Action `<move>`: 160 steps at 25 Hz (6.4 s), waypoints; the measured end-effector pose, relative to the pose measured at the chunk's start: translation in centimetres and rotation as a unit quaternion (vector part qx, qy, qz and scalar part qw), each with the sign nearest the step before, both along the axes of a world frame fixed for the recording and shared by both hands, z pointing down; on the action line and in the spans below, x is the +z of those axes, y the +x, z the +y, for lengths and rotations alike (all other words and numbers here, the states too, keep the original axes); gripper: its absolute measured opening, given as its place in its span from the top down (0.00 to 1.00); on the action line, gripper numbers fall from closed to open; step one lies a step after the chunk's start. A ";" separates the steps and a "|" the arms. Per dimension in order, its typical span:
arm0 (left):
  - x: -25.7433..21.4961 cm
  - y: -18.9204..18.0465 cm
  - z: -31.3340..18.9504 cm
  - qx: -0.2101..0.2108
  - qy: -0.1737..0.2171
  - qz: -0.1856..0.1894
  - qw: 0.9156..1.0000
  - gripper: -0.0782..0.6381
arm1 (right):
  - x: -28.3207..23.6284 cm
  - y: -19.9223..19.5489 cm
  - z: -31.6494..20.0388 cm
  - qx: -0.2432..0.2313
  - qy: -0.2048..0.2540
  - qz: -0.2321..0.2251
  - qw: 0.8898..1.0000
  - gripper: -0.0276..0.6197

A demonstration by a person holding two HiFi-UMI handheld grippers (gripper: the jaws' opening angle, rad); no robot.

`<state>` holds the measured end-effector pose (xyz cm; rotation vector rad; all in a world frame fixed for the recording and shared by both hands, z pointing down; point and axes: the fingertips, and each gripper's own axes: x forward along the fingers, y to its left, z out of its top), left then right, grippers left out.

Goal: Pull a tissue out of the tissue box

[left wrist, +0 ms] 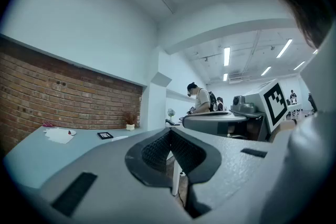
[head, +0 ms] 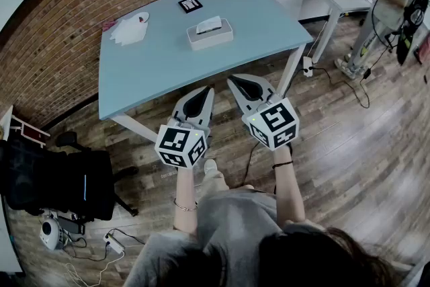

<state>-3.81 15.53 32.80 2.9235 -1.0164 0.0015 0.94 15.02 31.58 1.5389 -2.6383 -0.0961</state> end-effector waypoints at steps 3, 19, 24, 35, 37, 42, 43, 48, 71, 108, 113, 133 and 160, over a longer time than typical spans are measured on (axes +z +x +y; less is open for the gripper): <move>0.1 0.2 0.1 0.002 0.000 0.001 1.000 0.89 | 0.1 0.1 0.1 -0.002 0.000 0.001 1.000 0.96; 0.7 1.3 0.7 0.003 -0.008 -0.002 1.000 0.89 | 0.6 1.5 0.4 0.003 -0.008 -0.009 1.000 0.96; 2.3 0.5 1.4 -0.010 -0.029 -0.020 0.999 0.89 | 2.0 1.2 0.4 -0.001 -0.025 -0.029 0.999 0.96; 3.9 0.1 -3.4 -0.028 -0.052 -0.006 0.998 0.89 | 3.8 1.0 -3.7 -0.014 -0.046 -0.014 0.999 0.96; 3.7 0.8 -4.9 -0.019 -0.051 -0.001 0.999 0.89 | 3.6 1.4 -4.9 -0.013 -0.044 -0.006 0.999 0.96; 3.2 2.6 -8.6 0.004 -0.044 0.000 0.999 0.89 | 3.4 2.8 -8.6 0.001 -0.050 -0.009 0.999 0.96; 3.1 2.6 -9.4 0.005 -0.044 0.000 0.999 0.89 | 3.4 2.9 -9.4 0.003 -0.052 -0.008 0.999 0.96; 3.4 2.2 -13.1 0.002 -0.048 -0.003 0.999 0.89 | 3.8 2.8 -12.8 0.006 -0.056 -0.012 0.998 0.96; 5.4 0.7 -25.2 0.063 -0.069 0.000 0.996 0.89 | 5.5 0.6 -24.2 0.055 -0.070 0.013 0.996 0.96; 10.2 4.7 -38.7 0.002 -0.139 -0.003 0.990 0.89 | 9.5 6.0 -39.3 -0.033 -0.134 0.058 0.989 0.96; 10.7 5.6 -40.2 -0.015 -0.155 0.001 0.988 0.89 | 10.3 6.2 -40.8 -0.066 -0.154 0.072 0.983 0.96; 14.1 5.5 -42.4 -0.030 -0.207 0.003 0.978 0.89 | 13.7 6.7 -44.3 -0.121 -0.192 0.153 0.962 0.96; 17.1 3.6 -43.0 -0.054 -0.238 -0.004 0.970 0.89 | 18.4 5.0 -46.9 -0.212 -0.215 0.321 0.897 0.76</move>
